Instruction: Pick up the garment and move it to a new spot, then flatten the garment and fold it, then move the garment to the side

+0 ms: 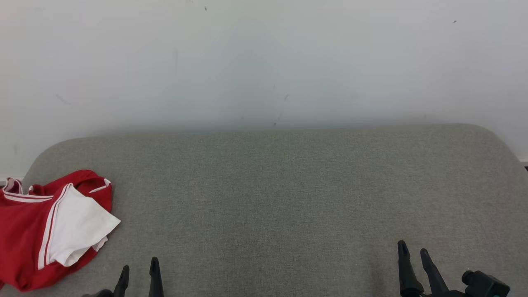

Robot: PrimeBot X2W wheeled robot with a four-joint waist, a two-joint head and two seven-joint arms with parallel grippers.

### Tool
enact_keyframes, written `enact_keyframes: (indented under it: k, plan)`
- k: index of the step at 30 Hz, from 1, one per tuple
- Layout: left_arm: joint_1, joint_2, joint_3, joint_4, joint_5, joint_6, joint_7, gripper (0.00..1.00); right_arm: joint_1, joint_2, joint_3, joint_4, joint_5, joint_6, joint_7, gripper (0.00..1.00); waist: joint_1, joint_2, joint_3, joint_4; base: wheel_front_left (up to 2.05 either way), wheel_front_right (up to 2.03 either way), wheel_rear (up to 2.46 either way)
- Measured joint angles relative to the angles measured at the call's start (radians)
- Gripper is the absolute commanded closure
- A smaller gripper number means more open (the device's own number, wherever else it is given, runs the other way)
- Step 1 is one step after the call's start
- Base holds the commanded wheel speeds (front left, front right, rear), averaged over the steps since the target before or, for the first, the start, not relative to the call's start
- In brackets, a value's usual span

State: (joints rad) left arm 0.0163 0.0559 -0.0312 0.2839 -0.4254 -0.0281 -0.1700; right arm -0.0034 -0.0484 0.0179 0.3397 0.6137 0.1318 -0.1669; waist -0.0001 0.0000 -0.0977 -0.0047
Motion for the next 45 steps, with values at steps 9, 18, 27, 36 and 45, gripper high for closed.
enact_keyframes:
  k: [9, 18, 27, 36, 45]
  plan:
    - [0.0, 0.002, -0.016, 0.012, 0.087, -0.008, -0.022, 0.0, 0.012, 0.0, 0.008, 0.004, -0.14, 0.0, -0.01, 0.0, 0.0, 0.0, -0.009, -0.003, 0.0, 0.0, 0.0]
    - [0.0, 0.001, -0.02, 0.022, 0.15, -0.007, -0.04, 0.0, 0.025, 0.0, 0.012, -0.002, -0.249, 0.0, -0.014, 0.0, 0.0, 0.0, -0.02, -0.005, 0.0, 0.0, 0.0]
    - [0.0, -0.001, -0.016, 0.029, 0.197, -0.007, -0.059, 0.0, 0.035, 0.0, 0.003, -0.013, -0.374, 0.0, -0.01, 0.0, 0.0, 0.0, -0.029, -0.006, 0.0, 0.0, 0.0]
    - [0.0, -0.003, -0.019, 0.034, 0.266, -0.005, -0.076, 0.0, 0.044, -0.001, 0.002, -0.022, -0.495, 0.0, -0.018, 0.0, 0.0001, 0.0001, -0.036, -0.008, 0.0, 0.0, 0.0]
    - [0.0, -0.004, -0.014, 0.04, 0.29, -0.008, -0.09, 0.0, 0.049, -0.001, 0.006, -0.026, -0.551, 0.0, -0.025, 0.0, 0.0001, 0.0, -0.042, -0.008, 0.0, 0.0, 0.0]
